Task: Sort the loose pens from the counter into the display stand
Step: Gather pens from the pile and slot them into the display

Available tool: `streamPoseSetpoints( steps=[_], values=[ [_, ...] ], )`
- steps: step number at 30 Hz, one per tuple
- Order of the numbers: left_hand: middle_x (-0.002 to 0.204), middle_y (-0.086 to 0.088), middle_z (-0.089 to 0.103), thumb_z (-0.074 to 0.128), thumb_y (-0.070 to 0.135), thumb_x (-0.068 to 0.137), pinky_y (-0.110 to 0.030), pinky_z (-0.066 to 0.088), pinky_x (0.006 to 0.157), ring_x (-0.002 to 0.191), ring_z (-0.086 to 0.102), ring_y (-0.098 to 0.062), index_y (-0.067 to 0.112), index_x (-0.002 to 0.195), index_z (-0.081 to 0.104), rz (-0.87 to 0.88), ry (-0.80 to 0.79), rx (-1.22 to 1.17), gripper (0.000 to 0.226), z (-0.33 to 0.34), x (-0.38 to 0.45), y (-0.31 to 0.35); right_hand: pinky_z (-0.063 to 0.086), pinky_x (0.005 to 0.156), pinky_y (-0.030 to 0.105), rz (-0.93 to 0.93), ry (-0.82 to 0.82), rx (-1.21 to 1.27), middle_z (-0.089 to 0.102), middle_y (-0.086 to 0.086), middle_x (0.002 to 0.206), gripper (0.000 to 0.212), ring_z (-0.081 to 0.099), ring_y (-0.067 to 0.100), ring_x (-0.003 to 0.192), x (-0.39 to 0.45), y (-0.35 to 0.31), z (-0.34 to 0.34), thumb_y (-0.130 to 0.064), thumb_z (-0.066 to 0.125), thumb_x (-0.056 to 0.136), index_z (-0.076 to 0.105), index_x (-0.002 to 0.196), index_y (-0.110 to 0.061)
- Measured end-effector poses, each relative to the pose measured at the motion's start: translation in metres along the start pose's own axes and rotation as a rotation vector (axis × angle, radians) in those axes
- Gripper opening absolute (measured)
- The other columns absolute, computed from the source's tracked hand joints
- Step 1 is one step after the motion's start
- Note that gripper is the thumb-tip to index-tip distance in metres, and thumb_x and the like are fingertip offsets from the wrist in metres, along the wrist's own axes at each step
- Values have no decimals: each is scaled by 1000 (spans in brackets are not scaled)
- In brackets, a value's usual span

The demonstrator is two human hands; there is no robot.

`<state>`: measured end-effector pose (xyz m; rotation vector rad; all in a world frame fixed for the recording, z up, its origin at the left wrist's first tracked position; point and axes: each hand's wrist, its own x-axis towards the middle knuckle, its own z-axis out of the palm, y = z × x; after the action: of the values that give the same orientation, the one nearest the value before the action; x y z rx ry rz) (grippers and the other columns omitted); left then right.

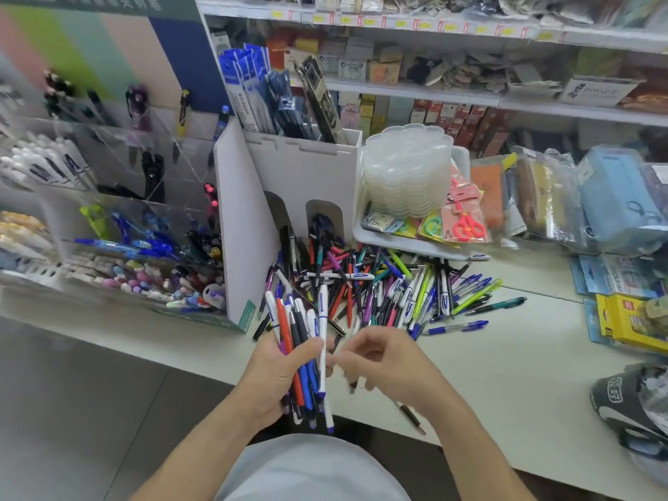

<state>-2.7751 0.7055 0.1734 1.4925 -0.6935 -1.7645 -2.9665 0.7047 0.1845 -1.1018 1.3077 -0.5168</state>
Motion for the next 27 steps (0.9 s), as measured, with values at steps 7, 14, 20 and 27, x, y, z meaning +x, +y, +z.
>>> streamPoseSetpoints(
  steps=[7,14,20,27],
  values=[
    [100,-20,71,68,8,91,-40,55,77,80,67,-28,1,126,53,-157,-276,47,38,-31,-23,1,50,60,27,-82,-294,0,64,-4,98,31,55,15,62,47,-36,10,-30,68,97,58,126,-28],
    [109,-21,66,69,13,90,-39,52,77,79,65,-28,0,131,51,-208,-437,-42,47,-69,-18,6,50,64,24,-112,-527,-413,71,0,103,19,59,9,67,60,-62,36,-28,64,100,69,115,-18],
    [111,-25,68,61,2,94,-45,57,82,88,68,-35,-3,127,56,-211,-464,-115,33,-116,-4,21,49,60,21,-4,-180,-328,71,-7,87,16,64,11,61,70,-67,75,-27,72,95,71,110,-23],
    [113,-24,70,60,1,93,-38,55,76,85,68,-35,6,126,59,-193,-518,-9,34,-193,5,50,48,59,28,12,-129,-183,67,-4,89,17,59,18,56,88,-88,147,-25,74,93,65,106,-19]
  ],
)
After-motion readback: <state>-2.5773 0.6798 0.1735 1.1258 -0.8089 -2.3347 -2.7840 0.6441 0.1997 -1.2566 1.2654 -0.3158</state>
